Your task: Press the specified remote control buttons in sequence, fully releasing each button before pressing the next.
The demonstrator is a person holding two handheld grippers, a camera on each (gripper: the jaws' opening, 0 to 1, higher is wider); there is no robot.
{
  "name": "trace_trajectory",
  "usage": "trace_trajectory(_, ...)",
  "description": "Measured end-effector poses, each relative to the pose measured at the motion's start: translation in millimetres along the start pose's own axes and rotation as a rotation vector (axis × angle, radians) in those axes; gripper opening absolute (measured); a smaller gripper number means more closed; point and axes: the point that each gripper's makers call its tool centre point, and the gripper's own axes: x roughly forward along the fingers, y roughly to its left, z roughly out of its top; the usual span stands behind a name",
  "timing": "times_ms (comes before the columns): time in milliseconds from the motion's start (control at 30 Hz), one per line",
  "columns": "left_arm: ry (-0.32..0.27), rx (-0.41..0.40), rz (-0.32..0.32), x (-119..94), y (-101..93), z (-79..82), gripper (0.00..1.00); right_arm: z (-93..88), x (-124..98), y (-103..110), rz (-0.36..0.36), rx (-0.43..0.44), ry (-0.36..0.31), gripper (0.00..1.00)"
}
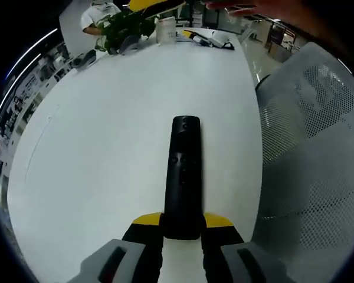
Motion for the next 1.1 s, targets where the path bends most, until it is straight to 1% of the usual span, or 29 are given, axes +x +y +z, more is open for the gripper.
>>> trace_trajectory(167, -0.014, 0.011, -0.003, 0.6, 0.1, 1.2, 0.24, -13.3, 10.6, 2.5, -0.004, 0.004, 0.02, 0.27)
trace_trajectory(300, -0.023, 0.018, -0.007, 0.5, -0.4, 1.2, 0.24, -24.7, 13.2, 2.0, -0.012, 0.009, 0.036, 0.23)
trace_trajectory(367, -0.029, 0.019, -0.01, 0.5, -0.6, 1.2, 0.24, -31.8, 13.5, 0.4, -0.019, 0.002, 0.053, 0.18)
trace_trajectory(467, -0.039, 0.027, -0.014, 0.7, -0.6, 1.4, 0.24, -41.0, 11.9, -1.8, -0.028, -0.003, 0.072, 0.14)
trace_trajectory(633, -0.047, 0.035, -0.016, 0.6, -1.7, 2.1, 0.24, -56.9, 9.9, -1.3, -0.025, 0.021, 0.102, 0.06)
trace_trajectory(700, -0.051, 0.035, -0.017, 0.6, -2.2, 2.3, 0.24, -62.5, 10.6, -0.6, -0.024, 0.02, 0.122, 0.0)
trace_trajectory(867, -0.048, 0.04, -0.018, 0.8, -3.3, 2.8, 0.24, -79.4, 13.4, 3.3, 0.004, 0.046, 0.202, 0.0)
trace_trajectory(900, -0.05, 0.042, -0.018, 0.9, -3.6, 3.1, 0.24, -85.3, 13.3, 2.0, 0.001, 0.047, 0.234, 0.0)
trace_trajectory(933, -0.051, 0.043, -0.019, 0.9, -3.7, 3.2, 0.24, -96.0, 12.1, -0.1, -0.007, 0.051, 0.289, 0.0)
trace_trajectory(967, -0.054, 0.044, -0.02, 0.9, -3.8, 3.3, 0.24, -100.5, 12.7, -0.8, -0.004, 0.046, 0.307, 0.0)
trace_trajectory(1000, -0.055, 0.047, -0.021, 0.9, -3.9, 3.5, 0.24, -109.2, 13.7, -0.8, 0.005, 0.047, 0.346, 0.0)
trace_trajectory(1033, -0.056, 0.053, -0.023, 1.0, -4.2, 3.6, 0.24, -117.6, 13.2, -0.4, 0.008, 0.067, 0.39, 0.0)
trace_trajectory(1067, -0.056, 0.055, -0.024, 1.1, -4.4, 3.8, 0.24, -127.8, 10.6, -3.6, -0.018, 0.107, 0.438, 0.0)
trace_trajectory(1100, -0.057, 0.058, -0.025, 1.1, -4.9, 4.0, 0.24, -128.1, 13.3, 0.3, 0.013, 0.117, 0.434, 0.0)
